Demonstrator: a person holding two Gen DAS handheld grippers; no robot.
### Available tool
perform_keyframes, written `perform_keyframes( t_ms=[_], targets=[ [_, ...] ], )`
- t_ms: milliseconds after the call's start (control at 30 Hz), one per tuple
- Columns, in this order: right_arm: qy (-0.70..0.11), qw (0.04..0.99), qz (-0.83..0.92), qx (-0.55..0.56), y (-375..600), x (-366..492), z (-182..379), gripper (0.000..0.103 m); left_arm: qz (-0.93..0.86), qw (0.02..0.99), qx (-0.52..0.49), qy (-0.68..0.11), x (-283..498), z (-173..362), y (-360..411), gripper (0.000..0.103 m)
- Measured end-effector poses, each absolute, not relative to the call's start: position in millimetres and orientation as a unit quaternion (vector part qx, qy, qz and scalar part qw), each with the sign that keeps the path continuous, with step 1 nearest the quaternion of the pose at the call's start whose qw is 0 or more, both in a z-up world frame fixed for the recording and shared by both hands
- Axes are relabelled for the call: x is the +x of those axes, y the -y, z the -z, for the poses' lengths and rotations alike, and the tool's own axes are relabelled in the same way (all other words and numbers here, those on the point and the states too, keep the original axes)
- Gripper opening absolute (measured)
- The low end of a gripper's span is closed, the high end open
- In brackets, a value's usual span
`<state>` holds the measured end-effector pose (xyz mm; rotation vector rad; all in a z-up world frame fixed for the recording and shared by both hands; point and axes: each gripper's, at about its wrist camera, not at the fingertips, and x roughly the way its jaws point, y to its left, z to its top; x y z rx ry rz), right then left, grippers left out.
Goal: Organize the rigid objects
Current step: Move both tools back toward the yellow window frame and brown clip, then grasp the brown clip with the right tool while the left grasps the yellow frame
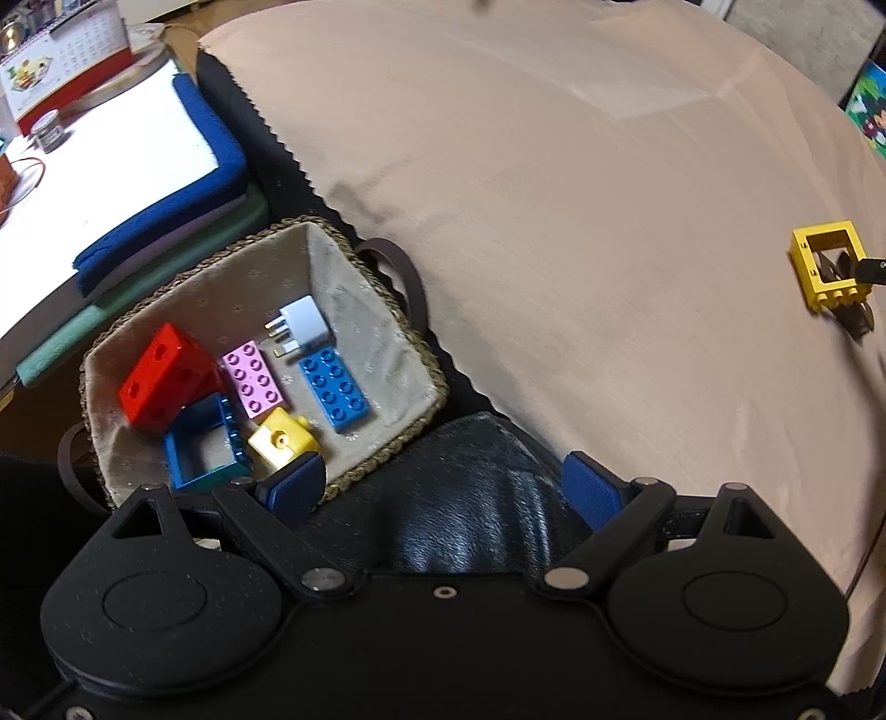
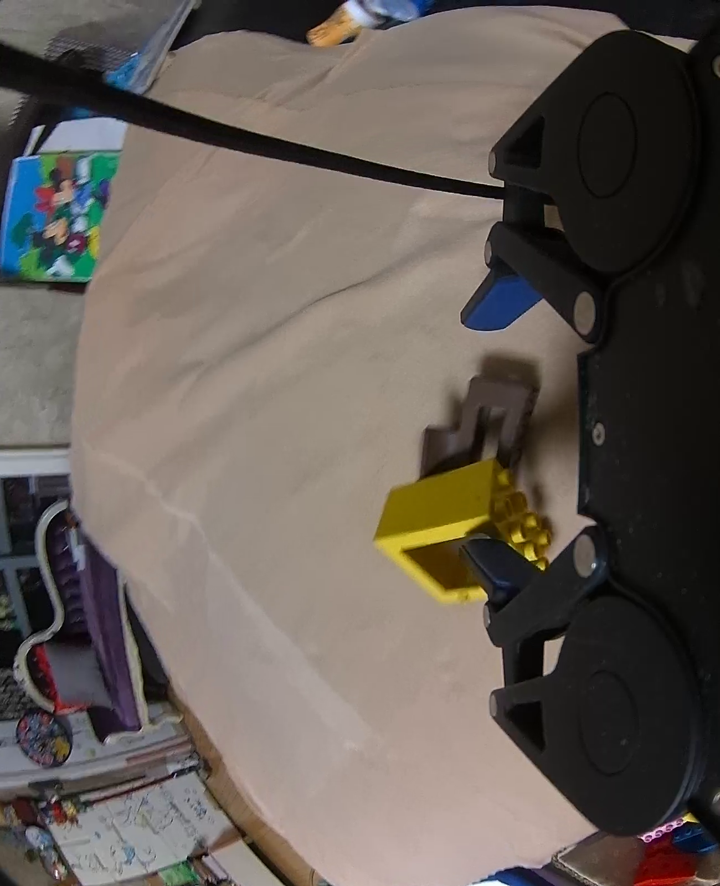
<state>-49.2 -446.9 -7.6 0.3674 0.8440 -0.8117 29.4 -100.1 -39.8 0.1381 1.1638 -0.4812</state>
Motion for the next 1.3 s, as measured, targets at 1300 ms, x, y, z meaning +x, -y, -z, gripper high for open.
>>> perform_keyframes(
  t_ms=[1300],
  targets=[
    [-0.399,0.804,0.349,0.268,479,-62,38,0.099,0.259,0.786,0.120,-0.549,5,56,133,0.089]
  ],
)
